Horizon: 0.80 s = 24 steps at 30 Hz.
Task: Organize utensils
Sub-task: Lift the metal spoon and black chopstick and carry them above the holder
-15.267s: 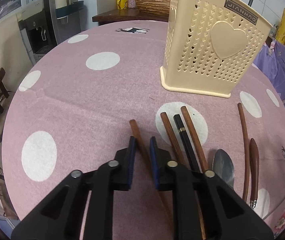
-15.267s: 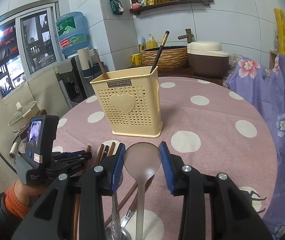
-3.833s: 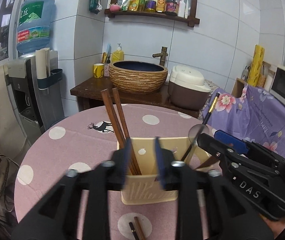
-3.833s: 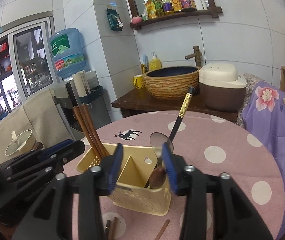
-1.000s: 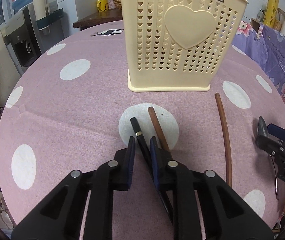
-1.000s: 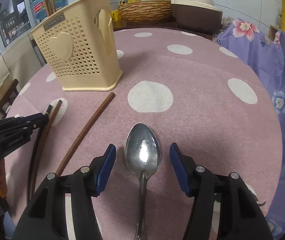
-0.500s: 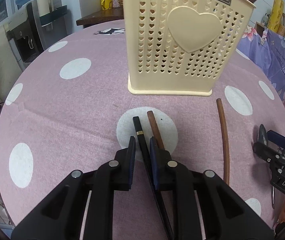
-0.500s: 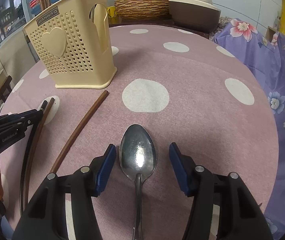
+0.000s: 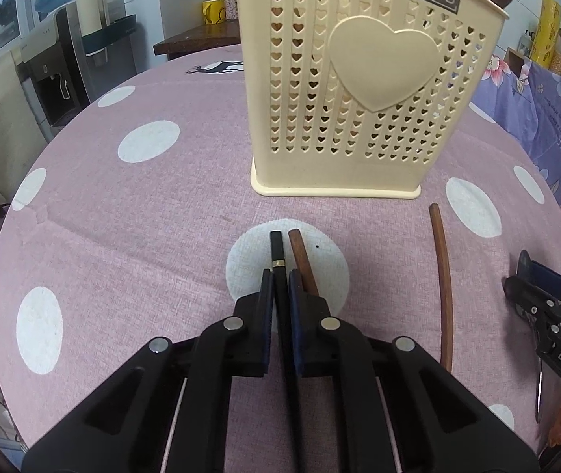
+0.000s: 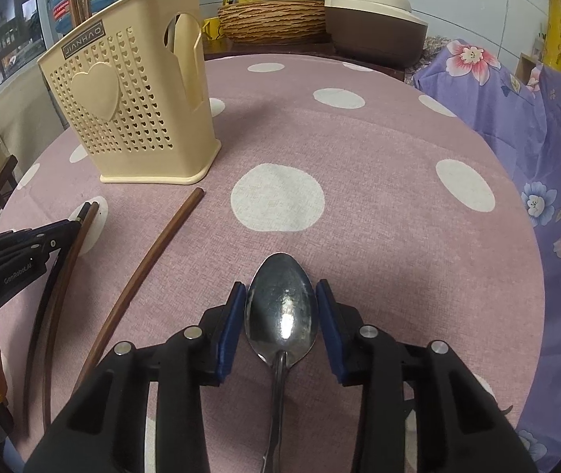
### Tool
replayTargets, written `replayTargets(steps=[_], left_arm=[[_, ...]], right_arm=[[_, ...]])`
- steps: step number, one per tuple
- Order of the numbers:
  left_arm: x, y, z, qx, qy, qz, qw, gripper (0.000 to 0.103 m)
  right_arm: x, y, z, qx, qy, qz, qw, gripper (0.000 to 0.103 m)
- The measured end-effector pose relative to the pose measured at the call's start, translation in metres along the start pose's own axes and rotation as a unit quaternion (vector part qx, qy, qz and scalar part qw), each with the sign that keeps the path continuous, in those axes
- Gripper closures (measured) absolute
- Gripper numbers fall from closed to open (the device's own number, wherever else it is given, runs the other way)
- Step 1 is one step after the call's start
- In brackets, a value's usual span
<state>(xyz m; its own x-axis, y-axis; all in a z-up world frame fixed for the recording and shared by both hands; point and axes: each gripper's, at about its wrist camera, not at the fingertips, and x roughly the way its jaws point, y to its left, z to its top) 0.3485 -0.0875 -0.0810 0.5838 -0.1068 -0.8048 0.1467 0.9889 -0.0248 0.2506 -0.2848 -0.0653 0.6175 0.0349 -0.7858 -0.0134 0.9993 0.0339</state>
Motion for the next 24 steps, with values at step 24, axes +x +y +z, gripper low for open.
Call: replayTargets(steps=[24], left_arm=[[-0.158,0.039,0.043,-0.037,-0.199,-0.040,0.9785,0.095]], right_arm=[[-0.097,0.002,0.038,0.023,-0.154,0.065,0.986,0.066]])
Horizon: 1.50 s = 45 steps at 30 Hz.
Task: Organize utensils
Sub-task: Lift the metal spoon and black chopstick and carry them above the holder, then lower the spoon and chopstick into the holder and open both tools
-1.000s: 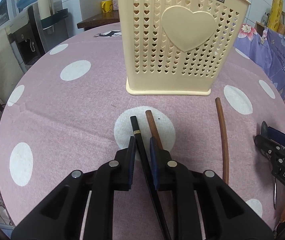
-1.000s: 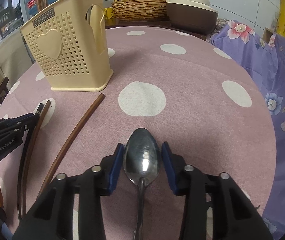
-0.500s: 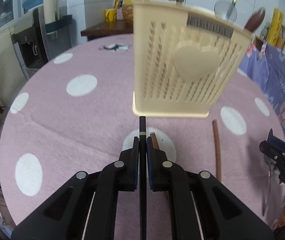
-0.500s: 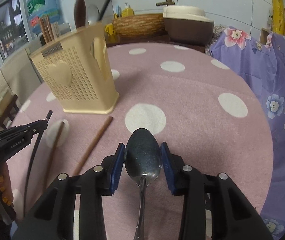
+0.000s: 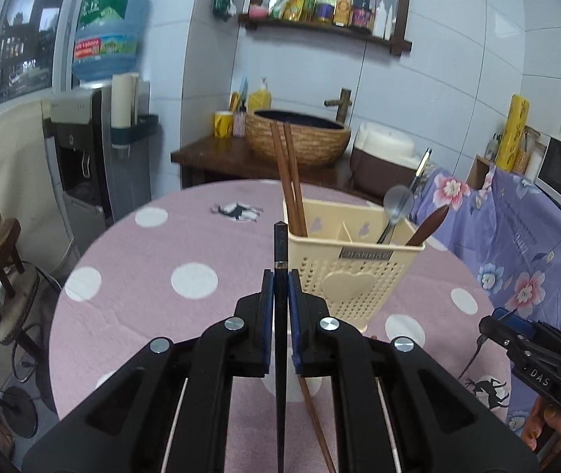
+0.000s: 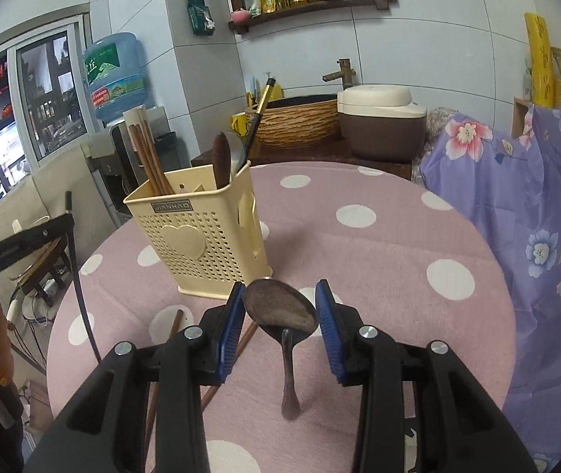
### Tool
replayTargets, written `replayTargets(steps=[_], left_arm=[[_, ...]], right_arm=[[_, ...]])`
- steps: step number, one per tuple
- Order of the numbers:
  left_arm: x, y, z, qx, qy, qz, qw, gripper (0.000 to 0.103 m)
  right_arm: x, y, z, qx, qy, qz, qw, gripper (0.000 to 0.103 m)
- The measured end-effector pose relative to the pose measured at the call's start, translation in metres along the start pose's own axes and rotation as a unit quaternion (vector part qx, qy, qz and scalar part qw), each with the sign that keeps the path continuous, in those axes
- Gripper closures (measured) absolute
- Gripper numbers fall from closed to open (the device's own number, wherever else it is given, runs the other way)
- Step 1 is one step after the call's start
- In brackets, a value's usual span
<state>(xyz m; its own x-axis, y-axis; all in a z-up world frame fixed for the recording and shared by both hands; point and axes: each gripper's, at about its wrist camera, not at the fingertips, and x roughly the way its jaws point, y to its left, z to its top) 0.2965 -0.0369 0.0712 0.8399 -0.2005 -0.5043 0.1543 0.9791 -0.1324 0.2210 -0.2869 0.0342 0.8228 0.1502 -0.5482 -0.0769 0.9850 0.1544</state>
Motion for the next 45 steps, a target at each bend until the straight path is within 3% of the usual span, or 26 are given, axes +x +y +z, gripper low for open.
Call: replayTargets(steps=[13,21,30,33,36,40,45], left_arm=[[-0.009,0.009,0.007,-0.012,-0.016,-0.007,0.9998,0.095],[-0.019,0.009,0.026,-0.004,-0.037,-0.012,0.9992,0.095],[-0.058,-0.004,0.111,0.015,-0.080,-0.052,0.9953,0.095],[-0.076,-0.014,0.149,0.014,-0.106,-0.071,0.9917,0.095],[-0.086,-0.028,0.181,0.022,-0.137,-0.068,0.9881,0.095],[-0.069,-0.041,0.195,0.026,-0.139,-0.060,0.9882,0.095],[-0.018,-0.040,0.173,0.017,-0.107,-0.038,0.9934,0.095]], right_arm=[[-0.003,0.011,0.002,-0.015,-0.003,0.002,1.000,0.066],[-0.005,0.026,0.020,-0.028,-0.012,0.034,0.999,0.066],[-0.028,0.071,0.101,-0.068,-0.077,0.072,0.992,0.066],[-0.031,0.086,0.136,-0.075,-0.107,0.068,0.989,0.066],[-0.026,0.099,0.159,-0.087,-0.122,0.056,0.987,0.066],[-0.005,0.103,0.165,-0.086,-0.124,0.042,0.988,0.066],[0.027,0.106,0.144,-0.089,-0.109,0.029,0.990,0.066]])
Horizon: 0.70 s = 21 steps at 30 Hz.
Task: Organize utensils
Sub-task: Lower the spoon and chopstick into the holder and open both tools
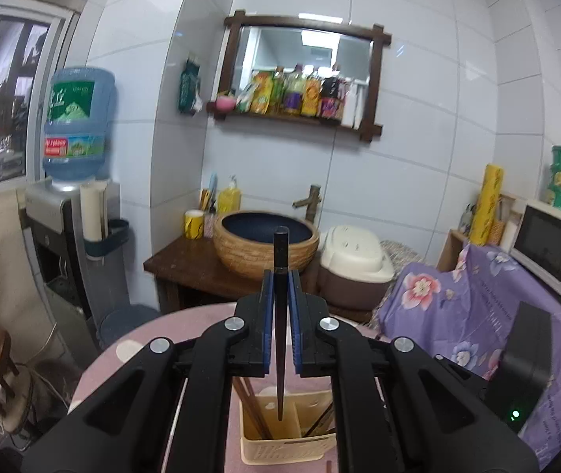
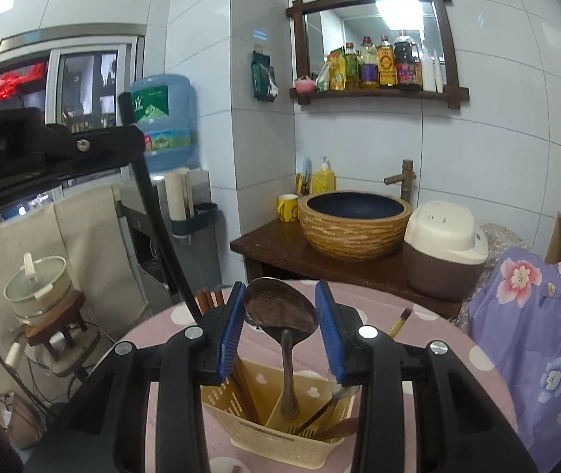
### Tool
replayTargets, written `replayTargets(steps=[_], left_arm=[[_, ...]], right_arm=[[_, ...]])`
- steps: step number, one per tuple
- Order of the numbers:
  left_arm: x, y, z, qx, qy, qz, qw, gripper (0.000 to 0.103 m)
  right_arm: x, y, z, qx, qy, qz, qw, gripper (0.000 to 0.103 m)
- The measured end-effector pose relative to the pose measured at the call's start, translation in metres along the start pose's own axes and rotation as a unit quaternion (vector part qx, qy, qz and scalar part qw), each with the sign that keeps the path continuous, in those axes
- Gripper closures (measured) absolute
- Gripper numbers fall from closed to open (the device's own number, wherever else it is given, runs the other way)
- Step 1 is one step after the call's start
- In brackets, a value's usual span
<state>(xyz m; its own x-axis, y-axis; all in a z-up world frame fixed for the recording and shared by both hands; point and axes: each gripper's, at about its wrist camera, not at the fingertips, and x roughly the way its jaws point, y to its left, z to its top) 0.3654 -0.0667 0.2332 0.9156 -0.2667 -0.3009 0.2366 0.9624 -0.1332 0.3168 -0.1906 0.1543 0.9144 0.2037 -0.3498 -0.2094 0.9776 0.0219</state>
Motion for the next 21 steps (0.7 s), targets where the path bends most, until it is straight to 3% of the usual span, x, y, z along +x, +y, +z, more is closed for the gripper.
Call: replayTargets(steps=[6,15,21], left_arm=[[0.040,0.013,-0.051,-0.008,0.054,0.009,0.9985,0.095],[0.063,0.021,-0.101,-0.009,0.095,0.017,0.9953,0.095],[0.072,0.032,-0.118,-0.021,0.116,0.010,0.9929,0.095]], right_arm=[[0.024,0.007,-0.037,-0.011,0.035,-0.005,0.999,0.066],[0.043,0.016,-0.071,-0.032,0.074,-0.001,0.997,0.066],[0.041,0.021,-0.078,-0.049,0.066,-0.003,0.997,0.064]])
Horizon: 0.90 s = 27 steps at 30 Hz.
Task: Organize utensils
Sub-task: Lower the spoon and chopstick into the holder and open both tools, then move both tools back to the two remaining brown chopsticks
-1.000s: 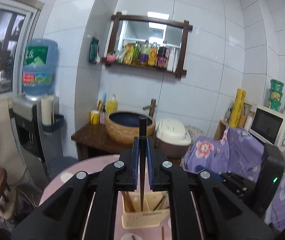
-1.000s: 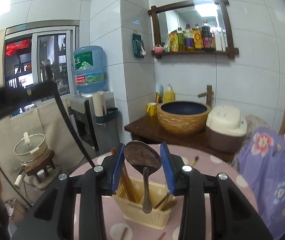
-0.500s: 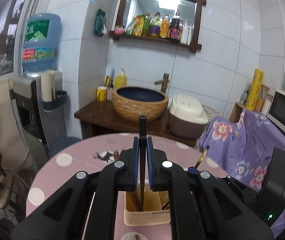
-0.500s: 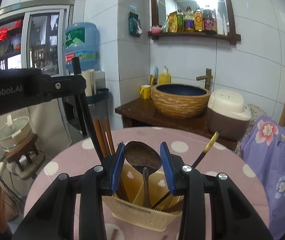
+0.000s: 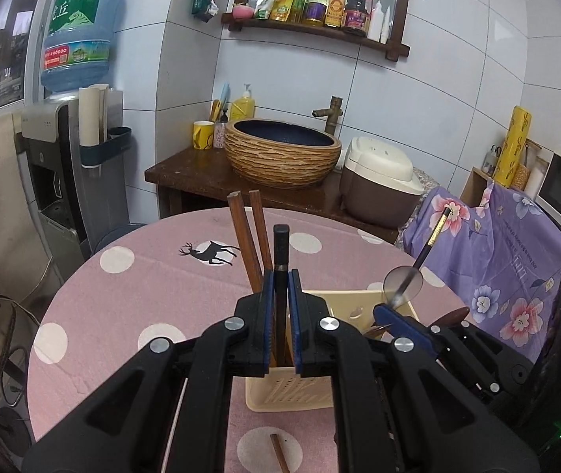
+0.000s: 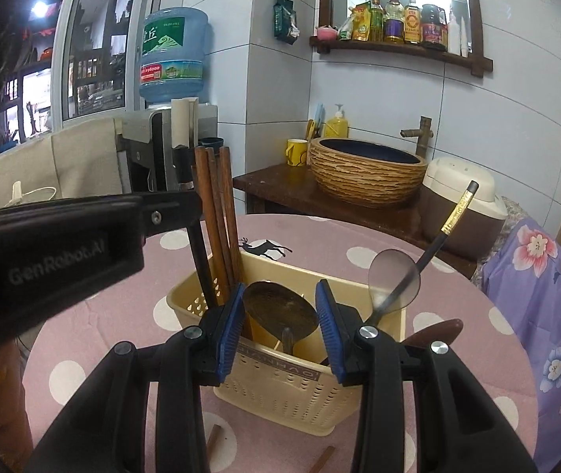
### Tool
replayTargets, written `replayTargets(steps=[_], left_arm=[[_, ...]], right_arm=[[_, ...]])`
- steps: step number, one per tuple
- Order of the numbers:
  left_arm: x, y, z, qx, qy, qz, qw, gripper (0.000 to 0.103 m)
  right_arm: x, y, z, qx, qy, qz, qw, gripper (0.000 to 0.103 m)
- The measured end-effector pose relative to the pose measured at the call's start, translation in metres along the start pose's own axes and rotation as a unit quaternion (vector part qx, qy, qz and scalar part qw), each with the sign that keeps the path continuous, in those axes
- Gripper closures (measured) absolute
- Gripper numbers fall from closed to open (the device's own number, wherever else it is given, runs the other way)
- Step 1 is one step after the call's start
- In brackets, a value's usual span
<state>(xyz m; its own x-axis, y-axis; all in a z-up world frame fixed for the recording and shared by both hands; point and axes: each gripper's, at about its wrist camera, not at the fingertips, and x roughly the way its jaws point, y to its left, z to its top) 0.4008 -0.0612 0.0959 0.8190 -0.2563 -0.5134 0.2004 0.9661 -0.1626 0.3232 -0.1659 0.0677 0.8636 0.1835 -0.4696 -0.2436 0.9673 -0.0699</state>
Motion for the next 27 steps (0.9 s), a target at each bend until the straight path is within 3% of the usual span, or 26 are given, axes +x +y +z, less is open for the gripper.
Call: replayTargets(steps=[1,3,4,6,7,8,9,13,18,22,27], left_arm=[[-0.001,0.003,0.000,-0.007,0.002,-0.005,1.0000,0.095],[-0.008,0.007,0.001,-0.013,0.003,-0.014,0.9998,0.095],[-0.013,0.008,0.001,-0.013,0.001,-0.014,0.9998,0.093],[-0.028,0.009,0.000,-0.007,-0.011,-0.017,0.9998,0.076],[-0.035,0.011,-0.002,-0.009,-0.019,-0.019,0.9996,0.054],[-0.044,0.014,-0.006,-0.014,-0.029,-0.023,0.9992,0.039],[-0.052,0.016,-0.010,-0.017,-0.034,-0.024,0.9990,0.036],[-0.068,0.021,-0.038,-0.008,-0.029,-0.001,0.9996,0.035],[-0.061,0.025,-0.100,0.009,0.037,0.019,0.9991,0.035],[-0.047,0.029,-0.150,0.011,0.093,0.020,0.9954,0.044],[-0.044,0.044,-0.177,-0.013,0.111,0.040,0.9929,0.048]], right_arm=[[-0.001,0.001,0.000,-0.006,-0.003,-0.005,1.000,0.062],[-0.007,0.003,-0.003,-0.016,-0.016,-0.013,1.000,0.046],[-0.012,0.003,-0.004,-0.020,-0.025,-0.017,0.999,0.044],[-0.024,0.005,-0.006,-0.024,-0.040,-0.019,0.999,0.043],[-0.031,0.005,-0.008,-0.024,-0.048,-0.022,0.998,0.043],[-0.038,0.005,-0.010,-0.023,-0.055,-0.028,0.998,0.039],[-0.043,0.005,-0.012,-0.022,-0.058,-0.034,0.997,0.038],[-0.058,0.006,-0.032,-0.016,-0.041,-0.062,0.997,0.038],[-0.053,-0.002,-0.074,0.030,0.045,-0.071,0.996,0.039],[-0.040,-0.003,-0.112,0.072,0.126,-0.053,0.988,0.050],[-0.031,0.011,-0.143,0.102,0.181,-0.031,0.978,0.065]])
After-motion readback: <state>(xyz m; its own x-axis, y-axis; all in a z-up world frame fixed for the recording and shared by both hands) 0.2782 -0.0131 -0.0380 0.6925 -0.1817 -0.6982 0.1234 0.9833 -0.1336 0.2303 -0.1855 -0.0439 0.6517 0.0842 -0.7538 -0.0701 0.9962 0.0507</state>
